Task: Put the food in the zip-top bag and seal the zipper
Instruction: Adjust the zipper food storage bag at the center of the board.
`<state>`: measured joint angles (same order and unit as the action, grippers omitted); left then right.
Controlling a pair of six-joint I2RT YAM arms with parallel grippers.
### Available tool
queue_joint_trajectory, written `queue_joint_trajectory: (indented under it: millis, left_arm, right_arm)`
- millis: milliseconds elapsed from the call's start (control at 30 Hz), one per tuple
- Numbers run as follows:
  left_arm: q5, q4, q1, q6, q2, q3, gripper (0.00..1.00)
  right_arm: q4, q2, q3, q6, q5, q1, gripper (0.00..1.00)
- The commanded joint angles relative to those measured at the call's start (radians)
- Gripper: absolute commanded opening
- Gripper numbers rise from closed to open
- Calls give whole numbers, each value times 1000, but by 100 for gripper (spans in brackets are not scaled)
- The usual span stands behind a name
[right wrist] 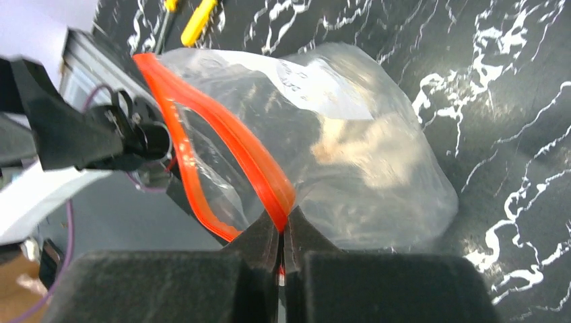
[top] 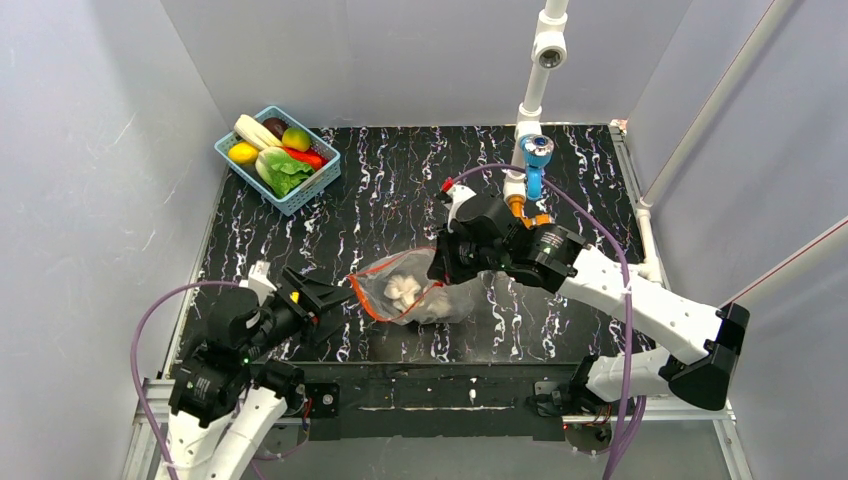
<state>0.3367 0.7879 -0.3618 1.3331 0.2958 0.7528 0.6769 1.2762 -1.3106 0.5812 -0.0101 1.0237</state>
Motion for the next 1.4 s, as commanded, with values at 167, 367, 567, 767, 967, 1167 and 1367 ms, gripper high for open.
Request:
queue_joint_trajectory:
  millis: [167,367,567,767,967,1167,1367]
  left_arm:
    - [38,104,1,257,40,-63,75]
    - [56,-129,1,205,59,-147,79]
    - [36,-238,1,249,18,-249,55]
    - [42,-271,1,220,-25,-293,23]
    - [18,-214,1,139,-32,-251,0]
    - [58,-179,1,33,32,-192,0]
    - [74,-140,1,8,50,-156,0]
  right_arm:
    - [-222,-2,2,79,-180,74,1]
    - [-238,45,-27,83,-204,127,1]
    - [-233,74,-34,75,-227,166,1]
    - [-242,84,-24,44,-264,198,1]
    - [-147,99,-33,-128,-309,206,20]
    - [-39,114,-48,-328,-343,208,51]
    - [13,163,-140,-471,-334,205,79]
